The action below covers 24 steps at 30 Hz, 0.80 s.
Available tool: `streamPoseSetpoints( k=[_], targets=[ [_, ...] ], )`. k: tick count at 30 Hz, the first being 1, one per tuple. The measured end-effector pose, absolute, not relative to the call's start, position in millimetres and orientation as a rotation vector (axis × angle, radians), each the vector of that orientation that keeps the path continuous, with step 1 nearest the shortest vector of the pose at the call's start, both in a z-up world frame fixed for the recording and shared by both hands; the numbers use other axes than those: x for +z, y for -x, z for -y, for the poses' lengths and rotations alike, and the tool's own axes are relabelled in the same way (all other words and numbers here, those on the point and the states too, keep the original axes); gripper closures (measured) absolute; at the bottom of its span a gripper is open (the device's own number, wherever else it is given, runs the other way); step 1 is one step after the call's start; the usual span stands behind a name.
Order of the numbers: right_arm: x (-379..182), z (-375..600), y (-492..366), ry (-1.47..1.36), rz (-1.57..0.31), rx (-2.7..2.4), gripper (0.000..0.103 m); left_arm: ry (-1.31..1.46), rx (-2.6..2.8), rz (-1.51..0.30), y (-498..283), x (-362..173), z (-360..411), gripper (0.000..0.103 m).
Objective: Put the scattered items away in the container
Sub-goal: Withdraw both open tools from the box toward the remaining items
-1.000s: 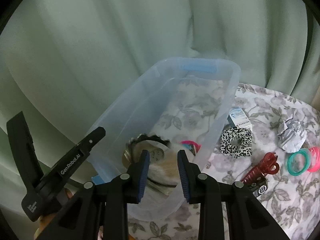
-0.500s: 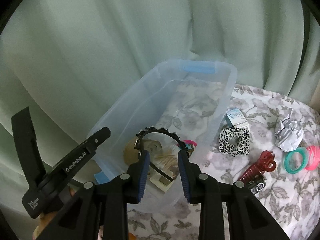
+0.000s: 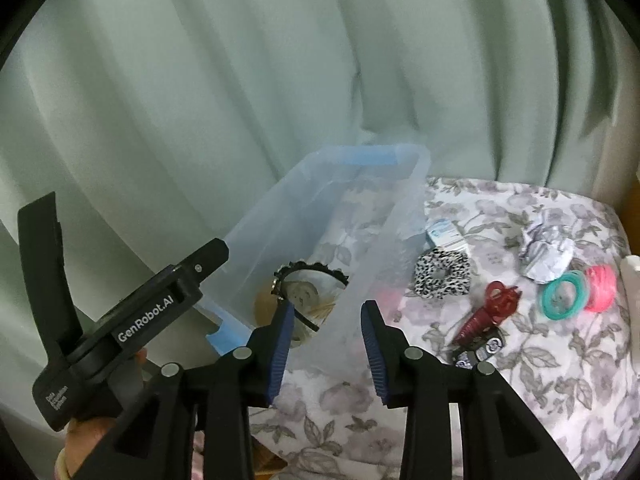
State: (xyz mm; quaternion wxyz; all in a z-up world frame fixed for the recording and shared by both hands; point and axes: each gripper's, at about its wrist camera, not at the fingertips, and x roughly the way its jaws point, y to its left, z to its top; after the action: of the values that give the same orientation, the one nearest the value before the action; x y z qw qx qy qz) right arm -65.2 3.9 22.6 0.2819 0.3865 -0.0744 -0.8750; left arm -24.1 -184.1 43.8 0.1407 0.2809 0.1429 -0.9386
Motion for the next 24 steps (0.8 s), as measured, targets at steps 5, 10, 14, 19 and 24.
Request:
streamPoseSetpoints(
  k=[5, 10, 14, 19, 24],
  targets=[
    [34, -32, 49, -0.984, 0.258, -2.386, 0.057, -0.751, -2.76, -0.316, 14, 60, 158, 0.01],
    [41, -61, 35, -0.946, 0.318, -2.446, 0.045, -0.696, -2.842, -0.21, 6, 72, 124, 0.006],
    [46, -85, 25, -0.916, 0.367, -2.494, 0.043, -0.688, -2.902, -0.13, 8, 74, 96, 0.004],
    [47, -111, 20, -0.909, 0.437, -2.541, 0.043, -0.694, -2.973, -0.109, 13, 73, 70, 0.004],
    [46, -133, 18, -0.901, 0.5, -2.577, 0.043, -0.688, -3.029, -0.113, 15, 70, 57, 0.004]
  ],
)
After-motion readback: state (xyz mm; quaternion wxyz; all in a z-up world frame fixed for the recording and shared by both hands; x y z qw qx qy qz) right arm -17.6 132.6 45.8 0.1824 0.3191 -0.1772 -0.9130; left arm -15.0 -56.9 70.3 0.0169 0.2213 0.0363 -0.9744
